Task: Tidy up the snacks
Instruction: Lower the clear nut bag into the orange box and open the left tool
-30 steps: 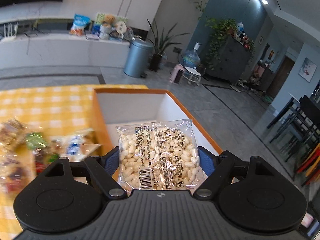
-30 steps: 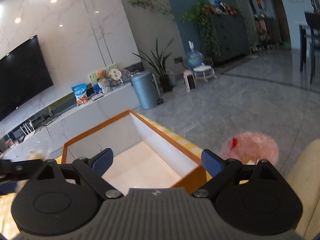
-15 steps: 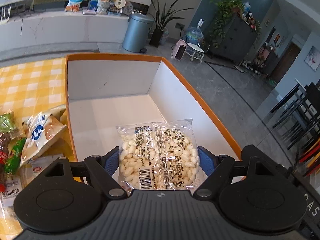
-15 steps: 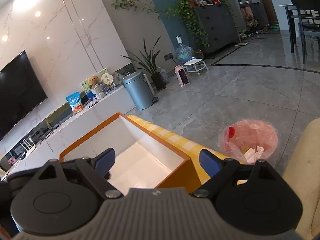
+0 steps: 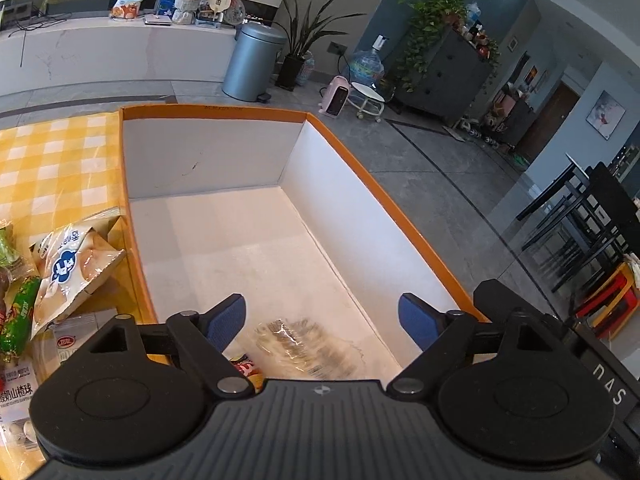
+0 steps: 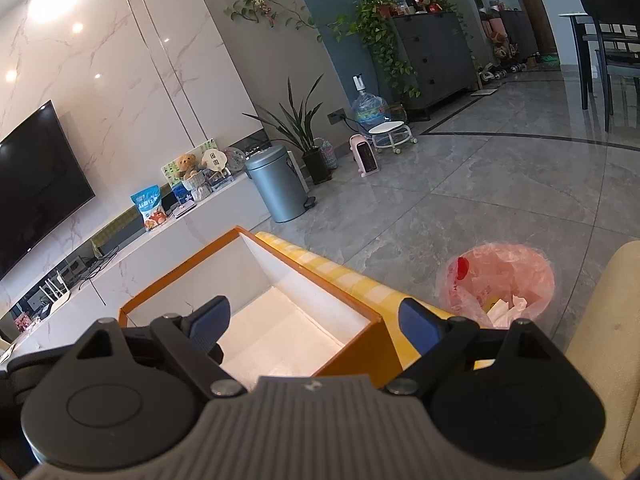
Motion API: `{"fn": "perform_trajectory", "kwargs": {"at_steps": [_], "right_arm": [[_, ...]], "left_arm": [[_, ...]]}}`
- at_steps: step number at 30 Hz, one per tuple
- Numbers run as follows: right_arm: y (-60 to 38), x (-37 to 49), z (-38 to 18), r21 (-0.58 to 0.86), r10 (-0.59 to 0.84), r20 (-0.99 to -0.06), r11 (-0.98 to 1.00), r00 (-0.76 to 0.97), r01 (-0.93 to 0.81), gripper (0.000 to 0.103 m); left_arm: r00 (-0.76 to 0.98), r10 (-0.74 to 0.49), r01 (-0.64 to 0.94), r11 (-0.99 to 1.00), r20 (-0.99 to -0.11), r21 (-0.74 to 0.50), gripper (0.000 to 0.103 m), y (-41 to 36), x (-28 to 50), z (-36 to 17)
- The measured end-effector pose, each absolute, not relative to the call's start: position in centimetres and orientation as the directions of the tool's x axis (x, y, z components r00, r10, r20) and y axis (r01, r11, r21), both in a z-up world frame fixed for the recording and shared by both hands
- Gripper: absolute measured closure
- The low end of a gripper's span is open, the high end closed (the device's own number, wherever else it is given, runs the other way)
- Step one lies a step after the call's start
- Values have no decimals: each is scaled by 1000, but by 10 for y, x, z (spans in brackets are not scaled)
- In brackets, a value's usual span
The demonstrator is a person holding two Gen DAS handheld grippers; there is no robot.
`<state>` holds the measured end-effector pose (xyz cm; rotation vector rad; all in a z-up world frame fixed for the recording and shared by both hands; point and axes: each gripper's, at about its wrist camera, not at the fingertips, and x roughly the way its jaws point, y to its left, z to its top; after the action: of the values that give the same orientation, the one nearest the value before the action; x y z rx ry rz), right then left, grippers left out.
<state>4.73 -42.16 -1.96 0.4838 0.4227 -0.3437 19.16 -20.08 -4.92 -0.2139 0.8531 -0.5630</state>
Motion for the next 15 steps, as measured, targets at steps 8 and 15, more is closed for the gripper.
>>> {"fn": "perform_trajectory", "kwargs": {"at_steps": [8,15], "right_arm": [[-415,44,-15,354,-233,-450,839,862,412,13],[-406,34,-2,354,-227,-420,851,879,389,13]], "left_arm": [[569,-528,377,849,-630,-371,0,-194,182,-36],[604,-535,386,845,-591,-370,0,-178,173,-12]]}}
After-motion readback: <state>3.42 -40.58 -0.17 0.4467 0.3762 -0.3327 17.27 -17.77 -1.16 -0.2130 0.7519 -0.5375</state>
